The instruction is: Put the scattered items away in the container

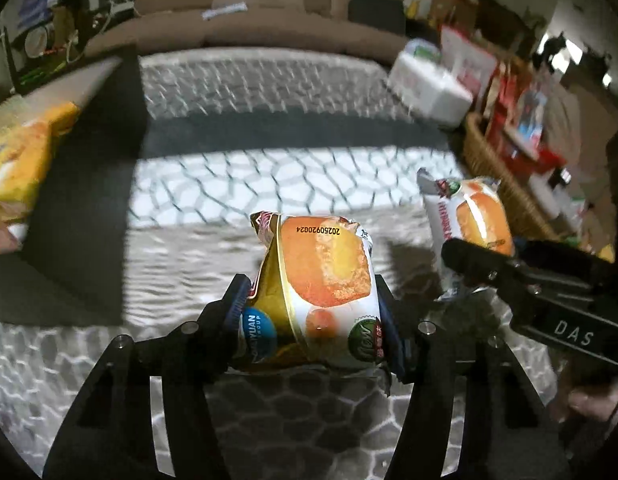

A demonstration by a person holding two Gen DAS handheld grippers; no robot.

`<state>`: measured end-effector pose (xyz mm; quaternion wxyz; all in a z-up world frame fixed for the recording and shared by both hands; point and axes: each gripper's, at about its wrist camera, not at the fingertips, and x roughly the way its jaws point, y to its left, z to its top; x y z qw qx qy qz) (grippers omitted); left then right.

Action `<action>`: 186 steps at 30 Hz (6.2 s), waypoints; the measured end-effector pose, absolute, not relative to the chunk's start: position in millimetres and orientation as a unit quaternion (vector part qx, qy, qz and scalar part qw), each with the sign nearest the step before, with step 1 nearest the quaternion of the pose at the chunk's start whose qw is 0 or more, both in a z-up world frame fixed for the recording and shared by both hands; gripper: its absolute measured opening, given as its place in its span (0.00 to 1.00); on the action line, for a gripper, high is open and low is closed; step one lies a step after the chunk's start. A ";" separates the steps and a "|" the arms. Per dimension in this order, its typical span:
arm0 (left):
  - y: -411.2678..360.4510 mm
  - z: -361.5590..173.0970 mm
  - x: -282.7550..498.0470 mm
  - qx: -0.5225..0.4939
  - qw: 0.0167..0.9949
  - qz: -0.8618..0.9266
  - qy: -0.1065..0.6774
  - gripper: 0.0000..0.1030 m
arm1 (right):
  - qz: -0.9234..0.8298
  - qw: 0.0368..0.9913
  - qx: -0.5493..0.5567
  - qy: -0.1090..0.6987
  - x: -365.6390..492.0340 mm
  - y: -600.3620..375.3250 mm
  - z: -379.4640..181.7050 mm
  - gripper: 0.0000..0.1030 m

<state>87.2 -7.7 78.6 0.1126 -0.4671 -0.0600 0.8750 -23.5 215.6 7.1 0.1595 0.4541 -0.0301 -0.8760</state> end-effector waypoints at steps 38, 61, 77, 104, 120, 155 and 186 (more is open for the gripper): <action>-287.9 152.6 101.6 -0.396 -0.006 0.904 -0.160 0.60 | -0.797 0.304 0.508 0.120 -122.7 -111.5 26.0 0.54; -406.5 145.5 139.5 -0.391 -0.098 0.891 -0.209 0.74 | -0.774 0.381 0.504 -0.040 -84.1 -121.0 38.8 0.78; -384.6 153.7 125.7 -0.394 -0.049 0.883 -0.250 0.76 | -0.806 0.362 0.451 0.131 -52.8 -168.2 50.9 0.25; -428.2 125.3 137.3 -0.416 -0.088 0.863 -0.273 0.81 | -0.782 0.320 0.532 -0.057 -102.0 -119.1 9.2 0.83; -383.5 133.3 92.3 -0.476 -0.077 0.869 -0.108 0.84 | -0.767 0.299 0.564 0.060 -90.5 -142.5 -14.1 0.78; -367.1 105.3 28.4 -0.521 0.041 0.826 -0.210 0.80 | -0.798 0.307 0.517 0.052 -76.5 -98.6 30.0 0.81; -408.2 107.7 44.6 -0.511 0.001 0.827 -0.236 0.85 | -0.790 0.346 0.488 0.134 -93.6 -190.8 47.7 0.89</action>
